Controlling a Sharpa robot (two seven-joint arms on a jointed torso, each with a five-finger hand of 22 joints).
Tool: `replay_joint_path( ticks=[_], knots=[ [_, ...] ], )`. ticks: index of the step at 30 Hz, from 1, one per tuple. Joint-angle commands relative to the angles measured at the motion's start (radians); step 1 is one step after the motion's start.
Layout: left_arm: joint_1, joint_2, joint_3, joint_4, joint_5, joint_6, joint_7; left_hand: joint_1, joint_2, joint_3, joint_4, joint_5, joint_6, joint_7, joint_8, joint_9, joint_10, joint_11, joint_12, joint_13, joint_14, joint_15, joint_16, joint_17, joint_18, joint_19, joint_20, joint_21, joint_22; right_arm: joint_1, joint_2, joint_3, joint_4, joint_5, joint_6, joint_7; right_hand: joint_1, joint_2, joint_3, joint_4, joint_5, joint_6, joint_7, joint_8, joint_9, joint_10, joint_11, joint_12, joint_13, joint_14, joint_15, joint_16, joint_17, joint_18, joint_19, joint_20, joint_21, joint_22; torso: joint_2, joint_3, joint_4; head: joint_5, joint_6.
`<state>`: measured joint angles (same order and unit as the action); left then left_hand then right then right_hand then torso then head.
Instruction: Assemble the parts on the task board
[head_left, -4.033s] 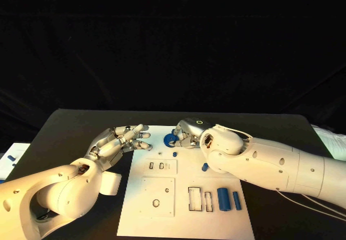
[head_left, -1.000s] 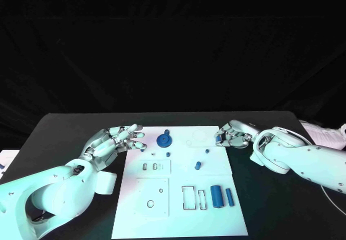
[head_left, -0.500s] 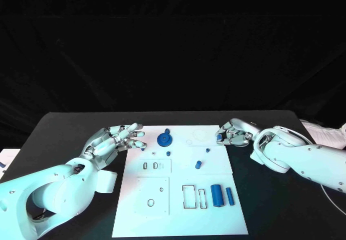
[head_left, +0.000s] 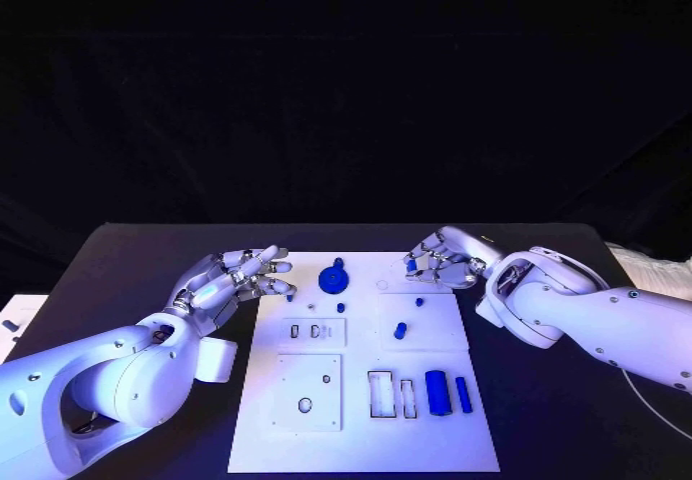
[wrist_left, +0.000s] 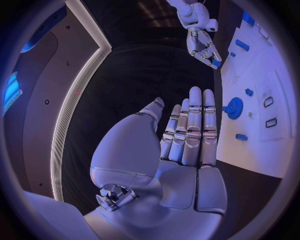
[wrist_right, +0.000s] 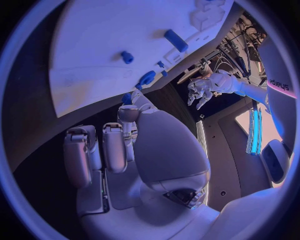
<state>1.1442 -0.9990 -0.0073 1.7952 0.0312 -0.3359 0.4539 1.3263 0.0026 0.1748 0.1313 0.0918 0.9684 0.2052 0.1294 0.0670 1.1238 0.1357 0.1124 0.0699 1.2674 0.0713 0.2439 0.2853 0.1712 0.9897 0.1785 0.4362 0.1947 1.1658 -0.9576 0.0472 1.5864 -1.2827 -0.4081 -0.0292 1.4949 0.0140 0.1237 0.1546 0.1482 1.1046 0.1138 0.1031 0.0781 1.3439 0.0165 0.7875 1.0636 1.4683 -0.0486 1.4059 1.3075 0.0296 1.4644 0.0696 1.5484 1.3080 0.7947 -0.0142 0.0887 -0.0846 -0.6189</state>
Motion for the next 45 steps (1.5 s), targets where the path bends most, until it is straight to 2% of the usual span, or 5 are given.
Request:
replay_joint_path(
  ticks=[1,7,13,19,45],
  knots=[
    [0.0,0.005,0.0,-0.004,0.003,0.018,0.006,0.008,-0.001,0.002,-0.004,-0.001,0.005,-0.001,-0.004,-0.001,0.006,0.001,-0.004,-0.001,0.007,0.0,-0.004,0.001,0.011,0.007,0.003,0.001,0.0,0.003,0.032,-0.001,0.032,-0.038,-0.031,-0.104,0.006,0.02,0.006,0.0,0.001,0.024,-0.015,0.005,0.018,0.0,-0.003,0.002,0.001,0.057,-0.004,0.005,0.039,-0.019,0.074,-0.008,0.002,0.222,-0.002,-0.0021,0.003,0.01,-0.004],
    [0.0,0.009,0.0,-0.01,0.005,0.02,0.006,0.008,-0.001,0.002,-0.004,-0.001,0.005,-0.001,-0.004,-0.001,0.006,0.001,-0.004,-0.001,0.007,0.0,-0.004,0.001,0.011,0.007,0.003,0.001,0.0,0.003,0.112,-0.006,0.072,-0.094,-0.004,-0.175,0.001,0.015,0.01,-0.002,0.005,0.022,-0.014,0.002,0.018,0.021,-0.002,0.063,0.041,0.058,-0.003,0.007,0.042,-0.02,0.076,-0.008,0.004,0.225,-0.004,-0.0042,0.0057,0.028,-0.012],
    [0.0,0.01,0.0,-0.014,0.006,0.022,0.006,0.008,-0.001,0.002,-0.004,-0.001,0.005,-0.001,-0.004,-0.001,0.006,0.001,-0.004,-0.001,0.007,0.0,-0.004,0.001,0.011,0.007,0.003,0.001,0.0,-0.007,0.195,-0.019,0.075,-0.145,0.049,-0.238,-0.043,-0.005,0.032,-0.011,0.028,0.024,-0.015,-0.01,0.022,0.143,0.001,0.494,0.33,0.073,-0.002,0.057,0.11,-0.022,0.083,-0.004,0.008,0.234,-0.006,-0.0068,0.0038,0.041,-0.018],
    [0.0,0.012,0.0,-0.014,0.006,0.024,0.006,0.008,-0.001,0.002,-0.004,-0.001,0.005,-0.001,-0.004,-0.001,0.006,0.001,-0.004,-0.001,0.007,0.0,-0.004,0.001,0.011,0.007,0.003,0.001,0.0,-0.029,0.248,-0.027,0.071,-0.223,0.088,-0.279,-0.075,-0.013,0.048,-0.02,0.024,0.025,-0.009,-0.021,0.024,0.18,0.005,0.642,0.427,0.086,0.004,0.108,0.182,-0.028,0.102,-0.001,0.02,0.257,-0.005,-0.0066,0.0051,0.047,-0.024],
    [0.0,0.012,0.0,-0.016,0.006,0.027,0.004,0.008,-0.001,0.002,-0.004,-0.001,0.005,-0.001,-0.004,-0.001,0.006,0.001,-0.004,-0.001,0.007,0.0,-0.004,0.001,0.011,0.007,0.003,0.001,0.0,-0.075,0.317,-0.043,0.03,-0.327,0.135,-0.326,-0.096,-0.023,0.055,-0.028,0.02,0.027,-0.007,-0.028,0.026,0.19,0.008,0.679,0.45,0.092,0.007,0.131,0.213,-0.03,0.106,0.002,0.022,0.263,-0.005,-0.005,0.0028,0.061,-0.044]
  ],
)
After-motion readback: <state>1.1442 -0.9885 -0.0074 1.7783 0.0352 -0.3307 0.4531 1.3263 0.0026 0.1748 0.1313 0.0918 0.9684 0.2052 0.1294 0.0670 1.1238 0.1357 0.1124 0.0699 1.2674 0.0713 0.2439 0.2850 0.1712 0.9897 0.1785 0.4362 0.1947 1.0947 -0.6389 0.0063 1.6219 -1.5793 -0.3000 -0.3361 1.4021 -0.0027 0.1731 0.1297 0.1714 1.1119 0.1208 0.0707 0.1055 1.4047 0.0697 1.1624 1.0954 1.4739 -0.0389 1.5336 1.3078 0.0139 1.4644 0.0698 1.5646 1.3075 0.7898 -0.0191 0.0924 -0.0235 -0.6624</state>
